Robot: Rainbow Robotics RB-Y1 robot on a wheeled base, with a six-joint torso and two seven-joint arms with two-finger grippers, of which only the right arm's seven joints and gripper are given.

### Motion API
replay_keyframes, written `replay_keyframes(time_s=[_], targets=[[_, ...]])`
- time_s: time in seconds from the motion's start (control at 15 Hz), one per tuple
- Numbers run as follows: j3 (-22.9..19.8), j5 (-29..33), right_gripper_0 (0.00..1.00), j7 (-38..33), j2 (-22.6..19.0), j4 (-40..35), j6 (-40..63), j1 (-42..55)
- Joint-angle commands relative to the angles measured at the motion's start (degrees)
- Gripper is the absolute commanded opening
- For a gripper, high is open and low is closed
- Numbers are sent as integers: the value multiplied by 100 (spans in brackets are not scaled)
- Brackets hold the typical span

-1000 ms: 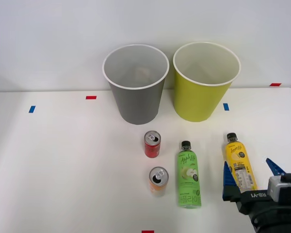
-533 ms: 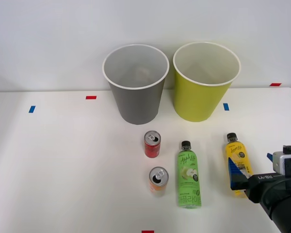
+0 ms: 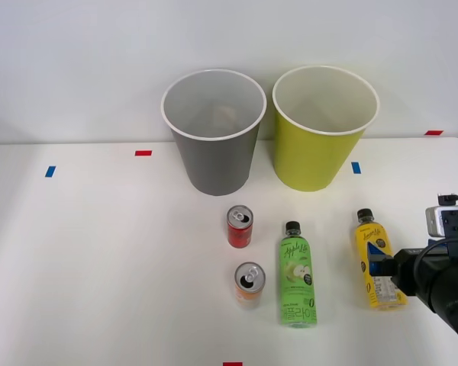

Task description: Put cans in the gray bin, plastic bottles in the light green bin

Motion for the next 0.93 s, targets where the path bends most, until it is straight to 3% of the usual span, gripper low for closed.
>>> replay_keyframes(time_s=[0.07, 0.2, 0.53, 0.93], targets=[[47, -63, 100, -798, -335, -2, 1204, -565], [38, -344, 100, -1167, -511, -2, 1749, -829], [56, -801, 100, -1176, -924, 341, 1863, -1189], [214, -889, 100, -1185, -853, 1009, 1863, -1655]])
